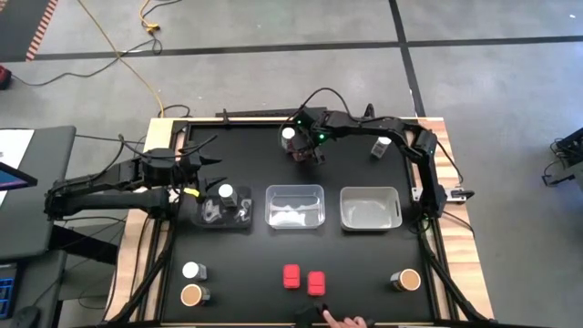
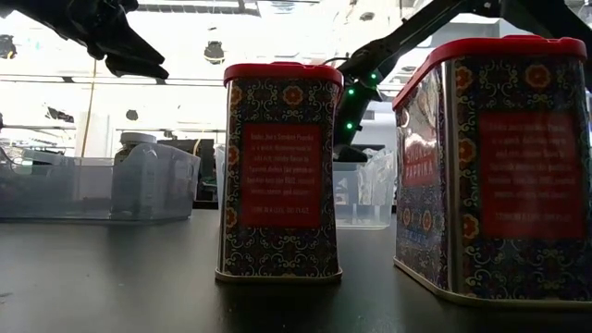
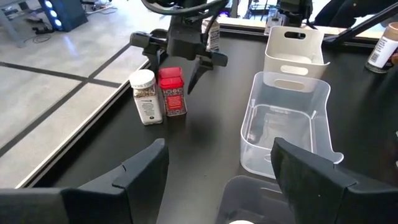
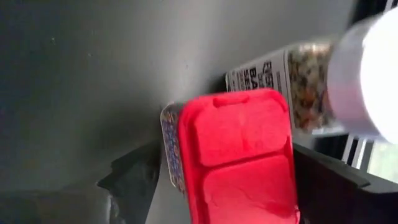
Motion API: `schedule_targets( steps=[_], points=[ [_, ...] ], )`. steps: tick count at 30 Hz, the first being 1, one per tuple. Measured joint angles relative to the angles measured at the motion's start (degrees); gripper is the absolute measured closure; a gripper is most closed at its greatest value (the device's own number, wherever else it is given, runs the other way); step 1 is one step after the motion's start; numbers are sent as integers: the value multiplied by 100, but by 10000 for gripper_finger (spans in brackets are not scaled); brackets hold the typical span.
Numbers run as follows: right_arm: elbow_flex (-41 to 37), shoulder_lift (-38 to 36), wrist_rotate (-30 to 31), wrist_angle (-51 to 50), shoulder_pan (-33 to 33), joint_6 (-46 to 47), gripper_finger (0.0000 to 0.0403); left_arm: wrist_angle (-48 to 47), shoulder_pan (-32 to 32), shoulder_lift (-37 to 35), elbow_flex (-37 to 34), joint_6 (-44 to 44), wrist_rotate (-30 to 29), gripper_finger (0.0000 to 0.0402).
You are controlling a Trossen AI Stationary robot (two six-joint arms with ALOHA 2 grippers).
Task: Sort spices by type
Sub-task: Put the top red seasoning can into the white bin
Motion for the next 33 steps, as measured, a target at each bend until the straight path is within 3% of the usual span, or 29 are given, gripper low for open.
schedule_targets(
  steps=[8,18,24,33],
  points=[
    [0,0,4,-122,31,347,110,0,0,1,0,23,0,131],
    [-2,-166,19,-302,128,634,132,0,0,1,0,25,0,131],
    [-2,-506,20,-358,110,916,164,0,1,1,1,27,1,131],
    [-9,-630,18,-887,136,1403,165,0,1,0,2,130,0,131]
  ],
)
